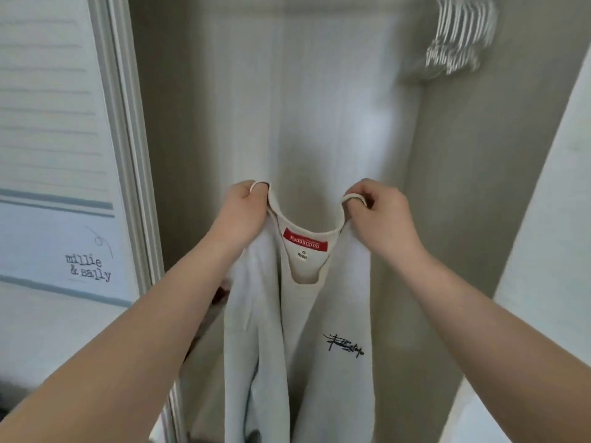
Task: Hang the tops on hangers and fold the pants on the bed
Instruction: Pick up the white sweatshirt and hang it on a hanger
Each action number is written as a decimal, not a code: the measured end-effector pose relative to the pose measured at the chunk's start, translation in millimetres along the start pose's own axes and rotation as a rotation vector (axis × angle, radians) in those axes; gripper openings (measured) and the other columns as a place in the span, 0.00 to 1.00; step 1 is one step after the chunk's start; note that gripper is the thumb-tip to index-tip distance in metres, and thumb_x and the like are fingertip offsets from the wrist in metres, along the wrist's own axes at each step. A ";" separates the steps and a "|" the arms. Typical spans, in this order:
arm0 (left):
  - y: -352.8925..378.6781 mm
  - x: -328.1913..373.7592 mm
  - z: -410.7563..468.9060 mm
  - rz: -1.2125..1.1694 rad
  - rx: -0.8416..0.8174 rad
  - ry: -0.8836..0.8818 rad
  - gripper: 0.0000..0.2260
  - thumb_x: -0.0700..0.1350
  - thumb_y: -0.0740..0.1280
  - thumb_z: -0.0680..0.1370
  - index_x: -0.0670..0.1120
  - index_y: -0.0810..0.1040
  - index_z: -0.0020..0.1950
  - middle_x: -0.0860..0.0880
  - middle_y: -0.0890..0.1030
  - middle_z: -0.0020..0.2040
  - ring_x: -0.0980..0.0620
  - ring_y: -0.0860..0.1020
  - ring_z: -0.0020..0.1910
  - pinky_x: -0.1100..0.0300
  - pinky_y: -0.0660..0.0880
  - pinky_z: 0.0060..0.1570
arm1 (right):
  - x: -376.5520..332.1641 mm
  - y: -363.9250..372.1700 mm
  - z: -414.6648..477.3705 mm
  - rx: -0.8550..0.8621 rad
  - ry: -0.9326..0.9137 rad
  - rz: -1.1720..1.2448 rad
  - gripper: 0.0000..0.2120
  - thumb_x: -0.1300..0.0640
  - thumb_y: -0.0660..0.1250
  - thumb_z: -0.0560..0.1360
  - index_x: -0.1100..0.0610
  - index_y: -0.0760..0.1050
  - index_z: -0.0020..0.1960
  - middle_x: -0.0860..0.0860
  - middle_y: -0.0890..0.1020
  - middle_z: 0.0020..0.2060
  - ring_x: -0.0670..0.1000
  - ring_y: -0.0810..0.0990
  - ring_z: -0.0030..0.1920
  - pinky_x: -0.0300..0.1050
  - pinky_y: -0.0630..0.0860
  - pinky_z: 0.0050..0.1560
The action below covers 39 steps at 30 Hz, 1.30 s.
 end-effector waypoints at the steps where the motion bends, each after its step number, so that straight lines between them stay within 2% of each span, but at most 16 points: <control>1: -1.2 7.7 18.3 -0.002 -0.005 0.008 0.13 0.40 0.56 0.80 0.46 0.65 0.35 0.46 0.64 0.32 0.51 0.63 0.33 0.57 0.59 0.34 | -6.8 -1.8 15.5 0.014 -0.008 -0.025 0.09 0.65 0.63 0.74 0.56 0.79 0.39 0.54 0.82 0.35 0.49 0.75 0.34 0.41 0.71 0.36; 4: -3.2 33.7 67.9 0.008 -0.035 0.056 0.10 0.41 0.56 0.80 0.44 0.69 0.39 0.45 0.66 0.35 0.50 0.64 0.35 0.57 0.60 0.36 | -23.3 -9.1 64.3 0.044 -0.066 -0.159 0.08 0.63 0.63 0.74 0.57 0.79 0.40 0.54 0.81 0.33 0.52 0.75 0.35 0.44 0.72 0.38; 7: -3.6 63.9 115.8 0.027 -0.039 0.128 0.12 0.43 0.57 0.80 0.44 0.66 0.37 0.45 0.64 0.33 0.52 0.62 0.30 0.60 0.59 0.27 | -40.3 -15.9 118.8 0.063 -0.121 -0.309 0.08 0.59 0.62 0.75 0.54 0.78 0.39 0.49 0.78 0.30 0.54 0.76 0.37 0.48 0.75 0.40; 10: 1.9 98.3 156.1 0.028 0.002 0.179 0.15 0.44 0.58 0.81 0.46 0.63 0.33 0.47 0.63 0.31 0.53 0.62 0.27 0.61 0.59 0.24 | -54.7 -24.7 171.5 0.052 -0.137 -0.433 0.09 0.58 0.59 0.74 0.55 0.77 0.40 0.51 0.79 0.33 0.57 0.78 0.41 0.53 0.79 0.43; 13: 9.4 128.0 189.0 0.068 0.038 0.193 0.16 0.46 0.58 0.81 0.46 0.63 0.34 0.47 0.65 0.32 0.50 0.63 0.29 0.58 0.60 0.29 | -63.6 -36.4 213.6 -0.005 -0.107 -0.553 0.10 0.60 0.57 0.71 0.54 0.77 0.40 0.54 0.81 0.41 0.60 0.79 0.46 0.53 0.80 0.46; 17: 20.5 161.9 224.0 0.091 0.105 0.202 0.14 0.49 0.58 0.82 0.40 0.75 0.47 0.44 0.73 0.38 0.46 0.72 0.35 0.58 0.66 0.34 | -67.8 -56.1 256.0 -0.059 -0.107 -0.677 0.11 0.63 0.58 0.71 0.51 0.77 0.41 0.53 0.82 0.47 0.58 0.80 0.50 0.50 0.80 0.51; 19: 30.9 176.8 238.3 0.152 0.131 0.224 0.17 0.50 0.56 0.82 0.38 0.77 0.53 0.41 0.77 0.43 0.42 0.77 0.40 0.57 0.68 0.35 | -71.0 -70.0 274.1 -0.005 -0.166 -0.774 0.11 0.62 0.59 0.73 0.53 0.79 0.46 0.53 0.82 0.50 0.58 0.80 0.51 0.48 0.78 0.50; 22: 53.0 193.4 254.1 0.236 0.129 0.270 0.21 0.50 0.56 0.82 0.33 0.79 0.58 0.33 0.80 0.54 0.35 0.80 0.56 0.50 0.75 0.49 | -78.3 -90.3 295.8 0.186 -0.291 -1.065 0.11 0.59 0.61 0.75 0.54 0.78 0.56 0.55 0.79 0.56 0.60 0.76 0.59 0.48 0.69 0.52; 24: 65.6 197.8 260.4 0.269 0.133 0.265 0.21 0.49 0.56 0.83 0.32 0.78 0.60 0.32 0.80 0.58 0.34 0.79 0.59 0.49 0.75 0.56 | -74.0 -99.2 311.0 0.241 -0.259 -1.244 0.14 0.58 0.61 0.76 0.54 0.75 0.61 0.56 0.75 0.60 0.59 0.71 0.63 0.52 0.66 0.59; 27: 75.7 199.1 268.4 0.308 0.155 0.255 0.19 0.48 0.56 0.83 0.34 0.78 0.55 0.33 0.80 0.56 0.35 0.79 0.57 0.52 0.74 0.51 | -59.5 -110.9 332.5 0.294 -0.151 -1.432 0.18 0.57 0.60 0.77 0.53 0.71 0.67 0.56 0.72 0.64 0.59 0.69 0.66 0.53 0.63 0.63; 30: 75.5 202.0 274.3 0.326 0.180 0.256 0.19 0.48 0.56 0.83 0.33 0.78 0.56 0.33 0.80 0.57 0.35 0.79 0.57 0.52 0.74 0.52 | -47.7 -123.6 346.1 0.353 -0.059 -1.465 0.20 0.58 0.58 0.79 0.53 0.70 0.70 0.57 0.72 0.67 0.59 0.69 0.67 0.52 0.63 0.64; 32: 72.6 203.4 278.8 0.330 0.196 0.252 0.19 0.47 0.56 0.83 0.32 0.77 0.57 0.33 0.80 0.57 0.35 0.79 0.58 0.51 0.75 0.55 | -43.4 -127.3 351.6 0.376 -0.039 -1.463 0.19 0.60 0.57 0.79 0.54 0.71 0.70 0.57 0.74 0.67 0.60 0.70 0.67 0.51 0.65 0.64; 34: 69.8 202.5 281.6 0.339 0.212 0.244 0.18 0.47 0.56 0.83 0.33 0.77 0.57 0.33 0.80 0.57 0.35 0.78 0.57 0.52 0.74 0.54 | -40.6 -128.0 354.1 0.383 -0.038 -1.444 0.18 0.62 0.57 0.80 0.55 0.74 0.68 0.57 0.75 0.66 0.60 0.71 0.66 0.51 0.66 0.64; 39: 68.1 197.3 286.4 0.356 0.223 0.245 0.13 0.47 0.56 0.83 0.38 0.74 0.50 0.35 0.79 0.55 0.36 0.78 0.54 0.53 0.71 0.49 | -43.8 -135.7 357.0 0.397 -0.041 -1.354 0.17 0.64 0.59 0.78 0.56 0.75 0.66 0.58 0.75 0.64 0.61 0.71 0.66 0.52 0.66 0.64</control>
Point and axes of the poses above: each hand's wrist, its own z-axis towards the middle knuckle, its own y-axis out of the palm, x = y × z, the point moved 4 cm from there along z, towards the middle knuckle
